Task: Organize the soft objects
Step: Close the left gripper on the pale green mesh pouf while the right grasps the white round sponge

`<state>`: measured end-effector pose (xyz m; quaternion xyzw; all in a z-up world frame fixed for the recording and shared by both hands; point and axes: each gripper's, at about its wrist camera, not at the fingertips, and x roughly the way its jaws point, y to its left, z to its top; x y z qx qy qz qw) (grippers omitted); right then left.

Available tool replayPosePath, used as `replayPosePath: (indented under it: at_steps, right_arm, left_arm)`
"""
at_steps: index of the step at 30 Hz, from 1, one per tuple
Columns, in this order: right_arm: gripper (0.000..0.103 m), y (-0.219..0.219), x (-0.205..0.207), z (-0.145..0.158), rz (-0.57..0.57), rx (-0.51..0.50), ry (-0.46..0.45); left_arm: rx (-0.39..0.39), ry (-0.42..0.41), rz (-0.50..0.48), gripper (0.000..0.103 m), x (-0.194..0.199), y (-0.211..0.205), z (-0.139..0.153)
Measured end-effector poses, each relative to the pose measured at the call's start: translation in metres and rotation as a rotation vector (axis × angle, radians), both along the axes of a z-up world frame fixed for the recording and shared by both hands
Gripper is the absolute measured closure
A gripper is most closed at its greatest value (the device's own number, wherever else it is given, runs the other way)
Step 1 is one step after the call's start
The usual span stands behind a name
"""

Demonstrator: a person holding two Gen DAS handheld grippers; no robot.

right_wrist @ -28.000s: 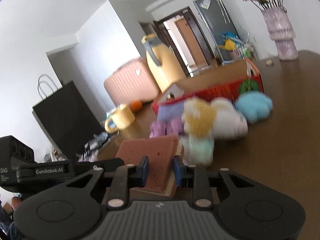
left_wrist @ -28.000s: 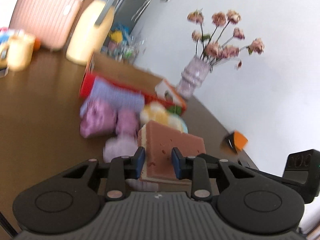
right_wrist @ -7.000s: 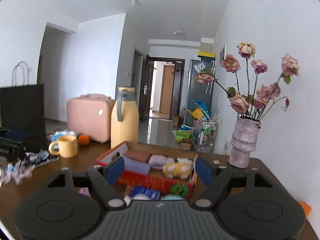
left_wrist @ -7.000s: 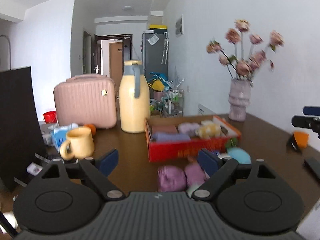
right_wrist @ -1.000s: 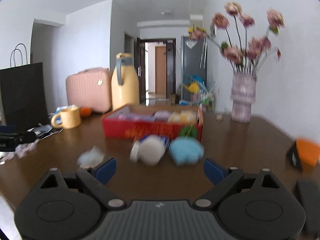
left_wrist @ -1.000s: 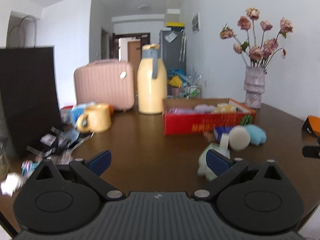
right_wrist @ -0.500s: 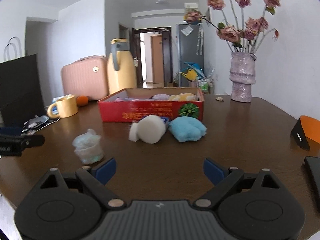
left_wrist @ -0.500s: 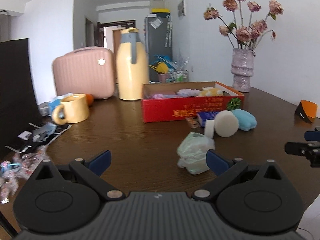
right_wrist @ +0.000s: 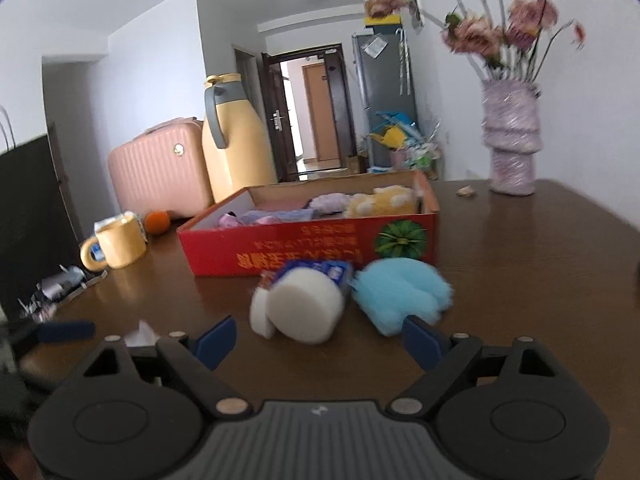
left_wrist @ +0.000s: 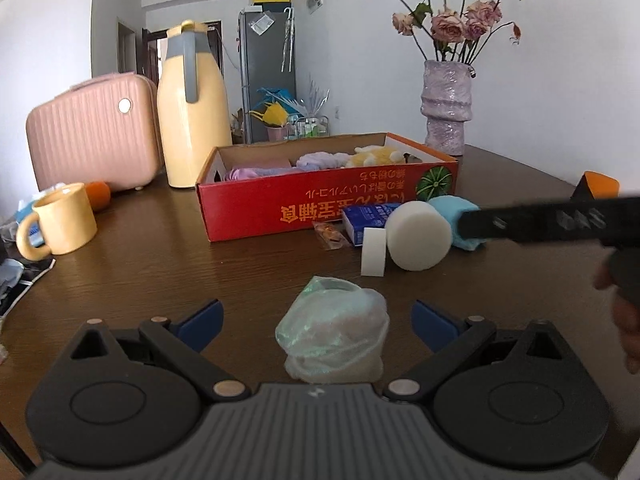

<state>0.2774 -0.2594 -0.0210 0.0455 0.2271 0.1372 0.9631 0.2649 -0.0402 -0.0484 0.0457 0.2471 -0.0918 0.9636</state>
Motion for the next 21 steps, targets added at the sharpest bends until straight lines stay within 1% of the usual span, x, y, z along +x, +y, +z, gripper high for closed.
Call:
replayPosePath:
  at_steps: [2,3,4,5,6,7,8,10,11,15,18,21]
  right_arm:
    - [0.017,0.006,0.022,-0.002,0.003,0.043,0.026]
    - [0.017,0.009,0.033,-0.003,-0.009,0.062,0.041]
    - [0.02,0.011,0.042,-0.004,-0.012,0.082,0.045]
    - [0.022,0.013,0.05,-0.006,-0.012,0.102,0.048]
    - [0.033,0.016,0.06,-0.009,-0.018,0.116,0.06]
    - [0.04,0.017,0.068,-0.011,-0.032,0.121,0.081]
    - [0.054,0.018,0.074,-0.014,-0.046,0.128,0.1]
    - [0.055,0.019,0.084,-0.02,-0.04,0.157,0.146]
    - [0.057,0.018,0.085,-0.023,-0.034,0.175,0.152]
    - [0.066,0.022,0.081,-0.022,-0.038,0.148,0.144]
    - [0.068,0.02,0.074,-0.02,-0.042,0.15,0.141]
    - [0.068,0.016,0.059,-0.016,-0.055,0.155,0.123]
  left_arm:
    - [-0.013,0.014,-0.007,0.006,0.008,0.002,-0.004]
    - [-0.02,0.023,-0.011,0.014,0.011,0.003,-0.005]
    - [-0.026,0.038,-0.019,0.029,0.014,0.004,-0.007]
    - [-0.031,0.055,-0.033,0.038,0.016,0.004,-0.008]
    - [-0.038,0.069,-0.042,0.054,0.018,0.005,-0.009]
    - [-0.044,0.081,-0.047,0.056,0.019,0.006,-0.011]
    - [-0.047,0.081,-0.051,0.057,0.02,0.007,-0.012]
    - [-0.046,0.079,-0.055,0.06,0.019,0.007,-0.012]
    - [-0.051,0.079,-0.056,0.06,0.018,0.008,-0.012]
    - [-0.058,0.075,-0.048,0.062,0.012,0.008,-0.007]
    - [-0.062,0.055,-0.044,0.062,0.001,0.009,0.002]
    - [-0.063,0.034,-0.035,0.062,-0.015,0.011,0.012]
